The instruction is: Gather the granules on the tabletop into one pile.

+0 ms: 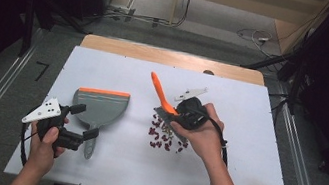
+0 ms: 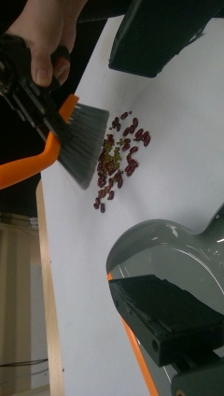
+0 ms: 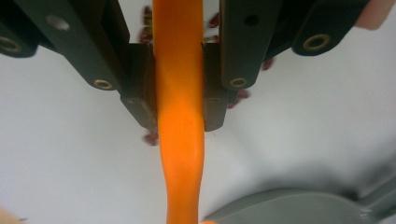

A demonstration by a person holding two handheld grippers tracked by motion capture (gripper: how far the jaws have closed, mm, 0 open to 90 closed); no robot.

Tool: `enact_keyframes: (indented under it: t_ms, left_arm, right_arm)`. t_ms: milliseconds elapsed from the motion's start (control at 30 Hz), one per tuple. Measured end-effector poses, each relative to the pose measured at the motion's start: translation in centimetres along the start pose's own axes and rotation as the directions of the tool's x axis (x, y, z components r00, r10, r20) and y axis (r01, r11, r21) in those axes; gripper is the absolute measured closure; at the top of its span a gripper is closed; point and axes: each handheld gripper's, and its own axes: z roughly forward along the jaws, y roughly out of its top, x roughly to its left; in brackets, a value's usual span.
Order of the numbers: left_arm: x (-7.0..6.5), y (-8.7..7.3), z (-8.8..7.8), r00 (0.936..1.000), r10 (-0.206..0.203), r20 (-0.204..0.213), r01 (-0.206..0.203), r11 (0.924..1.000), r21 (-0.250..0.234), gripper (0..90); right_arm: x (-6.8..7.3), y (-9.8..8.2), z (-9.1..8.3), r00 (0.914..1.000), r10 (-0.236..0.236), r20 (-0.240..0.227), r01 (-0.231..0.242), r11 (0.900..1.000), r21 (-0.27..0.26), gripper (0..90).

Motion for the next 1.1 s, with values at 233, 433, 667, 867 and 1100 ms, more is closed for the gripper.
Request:
enact_keyframes:
  t_ms: [233, 433, 667, 867, 1100]
  left_arm:
    - [0.0, 0.0, 0.0, 1.0000, 0.004, 0.000, -0.004, 1.0000, 0.000, 0.0]
    - [-0.1, 0.1, 0.0, 1.0000, 0.003, 0.002, -0.003, 1.0000, -0.005, 0.0]
    - [-0.2, 0.0, 0.5, 0.9999, 0.007, 0.010, -0.007, 0.9999, 0.014, 0.0]
    - [-0.2, -0.1, 0.4, 0.9999, 0.007, 0.007, -0.008, 0.9999, 0.016, 0.0]
    - [-0.2, -0.1, 0.4, 0.9999, 0.011, 0.005, -0.011, 0.9998, 0.019, 0.0]
  right_arm:
    - [2.7, 0.3, 0.6, 0.9897, 0.019, -0.142, -0.014, 0.999, 0.038, 69.2]
    - [3.7, 0.0, 2.5, 0.9805, 0.052, -0.190, -0.039, 0.997, 0.071, 69.2]
    - [2.9, -0.3, 3.8, 0.9834, 0.118, -0.138, -0.107, 0.991, 0.086, 69.1]
    - [0.4, -1.2, 4.0, 0.9718, 0.198, -0.128, -0.189, 0.979, 0.078, 68.6]
    - [-1.9, -2.5, 3.7, 0.9566, 0.270, -0.109, -0.266, 0.962, 0.058, 68.2]
